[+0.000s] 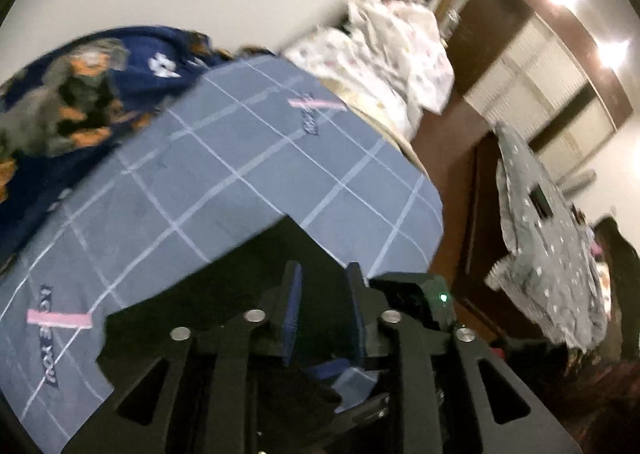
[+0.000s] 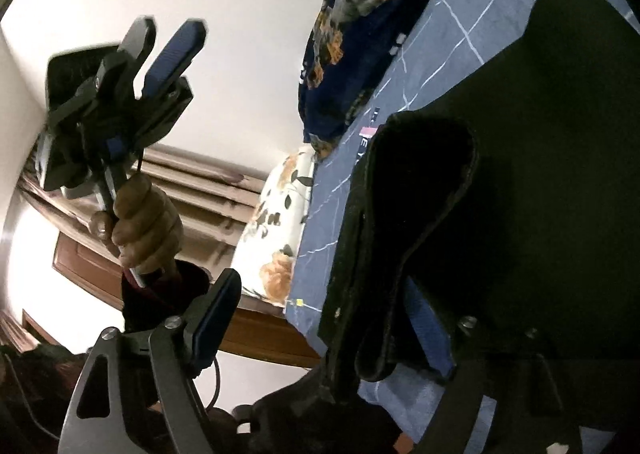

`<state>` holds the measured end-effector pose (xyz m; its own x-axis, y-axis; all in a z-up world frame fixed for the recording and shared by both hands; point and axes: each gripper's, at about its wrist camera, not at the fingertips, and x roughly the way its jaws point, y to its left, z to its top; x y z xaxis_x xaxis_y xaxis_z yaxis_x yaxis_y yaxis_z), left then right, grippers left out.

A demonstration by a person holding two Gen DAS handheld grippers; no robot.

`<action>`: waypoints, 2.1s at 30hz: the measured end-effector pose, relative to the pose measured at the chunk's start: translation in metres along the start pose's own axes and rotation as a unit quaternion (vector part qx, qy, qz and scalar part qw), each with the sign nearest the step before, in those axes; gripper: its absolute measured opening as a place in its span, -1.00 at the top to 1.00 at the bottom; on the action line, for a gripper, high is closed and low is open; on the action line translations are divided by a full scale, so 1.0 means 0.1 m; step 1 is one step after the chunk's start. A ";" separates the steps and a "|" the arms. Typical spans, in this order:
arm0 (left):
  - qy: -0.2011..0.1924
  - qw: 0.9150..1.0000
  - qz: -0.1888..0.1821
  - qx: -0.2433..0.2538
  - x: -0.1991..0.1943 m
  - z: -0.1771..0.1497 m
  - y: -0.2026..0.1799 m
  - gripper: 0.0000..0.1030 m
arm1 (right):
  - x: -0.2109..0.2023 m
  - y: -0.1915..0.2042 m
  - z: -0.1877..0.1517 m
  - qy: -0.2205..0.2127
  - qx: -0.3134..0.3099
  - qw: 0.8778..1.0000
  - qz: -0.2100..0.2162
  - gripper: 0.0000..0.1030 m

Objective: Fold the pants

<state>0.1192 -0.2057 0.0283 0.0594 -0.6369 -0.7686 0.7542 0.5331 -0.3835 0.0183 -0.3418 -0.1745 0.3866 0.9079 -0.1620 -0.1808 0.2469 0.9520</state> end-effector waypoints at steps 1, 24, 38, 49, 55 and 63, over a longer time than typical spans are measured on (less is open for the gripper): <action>-0.008 1.000 0.011 -0.006 -0.05 -0.03 0.05 0.26 | 0.00 0.00 0.01 0.003 -0.001 1.000 -0.001 -0.56; -0.100 0.978 0.082 -0.162 -0.44 -1.80 0.81 -0.12 | -0.13 0.68 0.40 -0.011 -0.059 0.993 -0.101 0.65; -0.054 0.987 0.077 -0.132 0.40 -1.48 0.66 -0.30 | -1.26 -0.55 0.15 -0.107 0.104 0.980 -0.131 0.66; -0.043 0.983 0.093 -0.152 0.57 -1.60 0.87 -0.31 | -1.51 -0.58 0.04 -0.139 0.134 0.970 -0.148 0.42; -0.044 0.983 0.092 -0.155 0.56 -1.63 0.86 -0.31 | -1.72 -0.04 -0.21 -0.125 0.058 0.974 -0.182 0.39; -0.041 0.981 0.090 -0.168 0.54 -1.67 0.86 -0.31 | -1.27 -0.10 -0.35 -0.065 0.067 0.981 -0.170 0.61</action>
<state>0.0783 -0.1007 -0.1316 0.2353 -0.5507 -0.8009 0.4692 0.7860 -0.4026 -0.0609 -0.4481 -0.1726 0.5171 0.7282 -0.4498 0.0951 0.4734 0.8757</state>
